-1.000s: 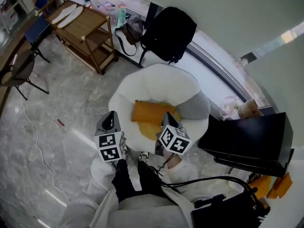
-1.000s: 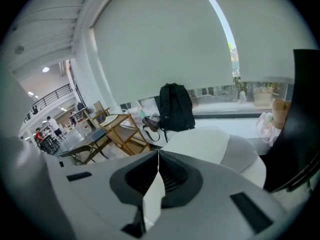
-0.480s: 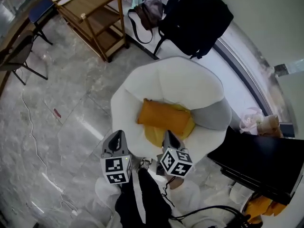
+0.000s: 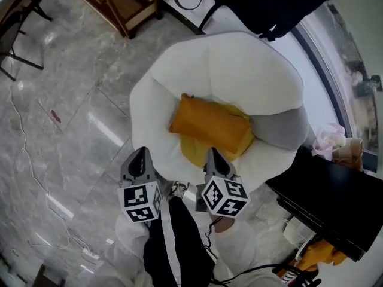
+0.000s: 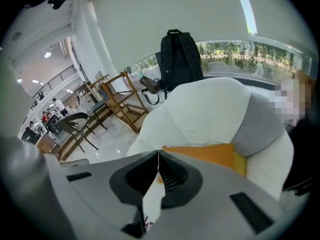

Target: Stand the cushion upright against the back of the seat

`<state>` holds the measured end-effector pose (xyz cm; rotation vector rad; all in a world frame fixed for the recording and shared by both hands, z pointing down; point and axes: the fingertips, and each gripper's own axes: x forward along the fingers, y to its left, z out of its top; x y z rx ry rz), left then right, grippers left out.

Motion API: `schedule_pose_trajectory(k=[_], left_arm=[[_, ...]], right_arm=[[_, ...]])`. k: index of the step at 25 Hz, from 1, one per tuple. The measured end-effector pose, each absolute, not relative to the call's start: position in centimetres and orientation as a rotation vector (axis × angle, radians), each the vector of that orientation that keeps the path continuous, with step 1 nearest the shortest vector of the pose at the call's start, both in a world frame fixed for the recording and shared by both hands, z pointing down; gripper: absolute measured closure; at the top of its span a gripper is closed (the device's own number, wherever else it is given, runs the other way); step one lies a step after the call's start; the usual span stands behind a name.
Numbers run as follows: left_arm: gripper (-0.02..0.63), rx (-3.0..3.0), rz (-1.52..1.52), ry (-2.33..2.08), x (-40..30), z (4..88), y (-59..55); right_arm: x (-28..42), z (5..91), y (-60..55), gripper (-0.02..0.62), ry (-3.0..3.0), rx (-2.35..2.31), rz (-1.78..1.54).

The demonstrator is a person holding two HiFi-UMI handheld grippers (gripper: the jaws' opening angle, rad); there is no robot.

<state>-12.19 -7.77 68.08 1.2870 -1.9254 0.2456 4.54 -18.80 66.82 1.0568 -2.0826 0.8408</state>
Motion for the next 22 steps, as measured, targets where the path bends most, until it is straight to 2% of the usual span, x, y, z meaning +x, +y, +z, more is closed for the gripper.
schedule_pose_trajectory(k=[11, 22], left_arm=[[0.611, 1.331, 0.305, -1.861, -13.3, 70.7, -8.6], [0.611, 1.382, 0.323, -1.816, -15.8, 73.8, -11.0]], right_arm=[[2.9, 70.0, -21.1, 0.532, -2.043, 1.035, 0.812], [-4.8, 76.9, -24.4, 0.531, -2.073, 0.82, 0.842]])
